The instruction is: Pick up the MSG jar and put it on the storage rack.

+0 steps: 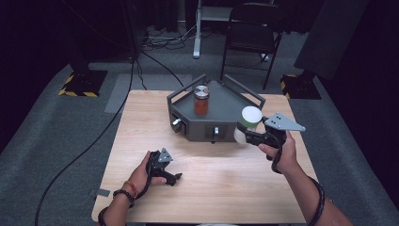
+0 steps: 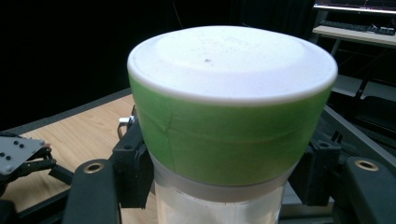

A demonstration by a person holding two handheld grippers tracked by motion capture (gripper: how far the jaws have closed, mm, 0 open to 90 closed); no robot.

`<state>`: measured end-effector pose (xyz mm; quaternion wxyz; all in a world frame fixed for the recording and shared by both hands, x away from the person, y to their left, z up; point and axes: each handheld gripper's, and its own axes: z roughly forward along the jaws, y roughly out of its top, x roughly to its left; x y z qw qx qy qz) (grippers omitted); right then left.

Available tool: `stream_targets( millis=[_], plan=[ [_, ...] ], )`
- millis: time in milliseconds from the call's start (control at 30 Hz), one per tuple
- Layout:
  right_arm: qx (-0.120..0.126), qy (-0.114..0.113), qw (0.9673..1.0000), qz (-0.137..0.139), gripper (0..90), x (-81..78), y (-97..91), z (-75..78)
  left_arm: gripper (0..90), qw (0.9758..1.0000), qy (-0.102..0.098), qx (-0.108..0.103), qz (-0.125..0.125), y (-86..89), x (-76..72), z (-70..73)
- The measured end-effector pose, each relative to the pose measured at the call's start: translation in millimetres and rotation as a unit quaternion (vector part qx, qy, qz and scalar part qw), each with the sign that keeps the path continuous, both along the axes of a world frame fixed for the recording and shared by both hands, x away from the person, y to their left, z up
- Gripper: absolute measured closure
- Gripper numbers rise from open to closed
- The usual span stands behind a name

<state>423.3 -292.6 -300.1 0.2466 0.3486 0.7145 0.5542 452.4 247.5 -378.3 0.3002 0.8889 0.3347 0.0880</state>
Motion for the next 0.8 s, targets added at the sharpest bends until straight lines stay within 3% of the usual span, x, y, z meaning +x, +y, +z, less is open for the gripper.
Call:
stream_targets(
  millis=[800],
  plan=[
    [0.019, -0.009, 0.9994, -0.029, 34.4, 48.7, 17.6, 8.0, 0.1, 1.0000, 0.000, 0.000, 0.000, 0.0, 0.0, 0.0]
  ],
)
